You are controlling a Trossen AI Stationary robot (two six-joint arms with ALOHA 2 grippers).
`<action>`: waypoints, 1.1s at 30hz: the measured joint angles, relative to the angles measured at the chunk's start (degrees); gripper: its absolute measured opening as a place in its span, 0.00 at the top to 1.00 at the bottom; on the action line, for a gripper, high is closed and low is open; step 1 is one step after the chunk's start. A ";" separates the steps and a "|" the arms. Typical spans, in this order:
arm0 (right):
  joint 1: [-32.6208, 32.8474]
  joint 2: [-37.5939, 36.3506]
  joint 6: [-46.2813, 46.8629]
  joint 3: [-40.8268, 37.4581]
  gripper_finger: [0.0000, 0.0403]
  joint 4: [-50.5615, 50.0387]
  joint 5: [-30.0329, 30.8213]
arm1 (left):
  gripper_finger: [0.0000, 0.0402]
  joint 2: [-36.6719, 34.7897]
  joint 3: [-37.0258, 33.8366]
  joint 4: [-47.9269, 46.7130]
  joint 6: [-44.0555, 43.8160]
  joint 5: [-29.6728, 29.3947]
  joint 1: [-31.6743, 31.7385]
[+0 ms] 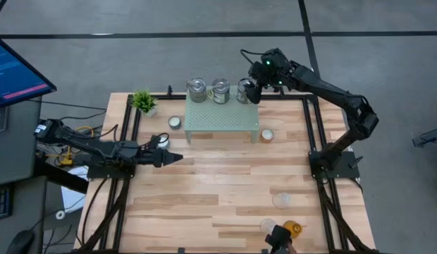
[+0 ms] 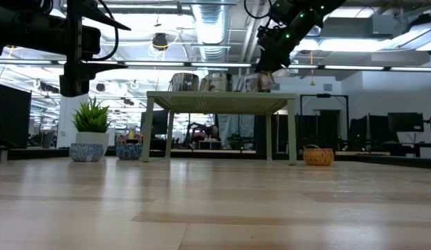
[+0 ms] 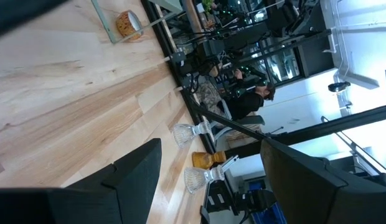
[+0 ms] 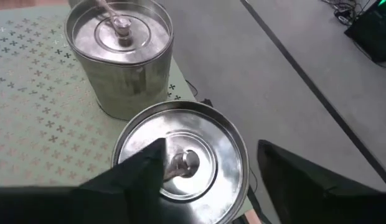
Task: Pick & Place candle stick holders
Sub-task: Put the silver scented candle on the shelf aligned with the other silver scented candle, then put the top transparent candle holder on the shelf
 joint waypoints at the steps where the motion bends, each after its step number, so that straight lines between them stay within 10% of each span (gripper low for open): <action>1: 0.00 -0.01 0.26 0.02 0.37 -0.02 -0.03 | 0.31 0.00 0.00 0.00 0.00 0.01 -0.02; 11: 0.00 -4.97 2.60 15.24 0.18 -14.07 -1.76 | 0.31 0.00 0.00 0.03 -0.20 0.00 -0.02; 17: 0.55 -13.51 6.47 18.59 0.17 -33.32 7.98 | 0.31 0.00 0.00 0.02 -0.04 -0.01 -0.01; 33: 15.74 -36.13 43.52 -20.65 0.17 -42.96 2.47 | 0.31 0.00 -0.02 0.04 -0.04 0.00 0.00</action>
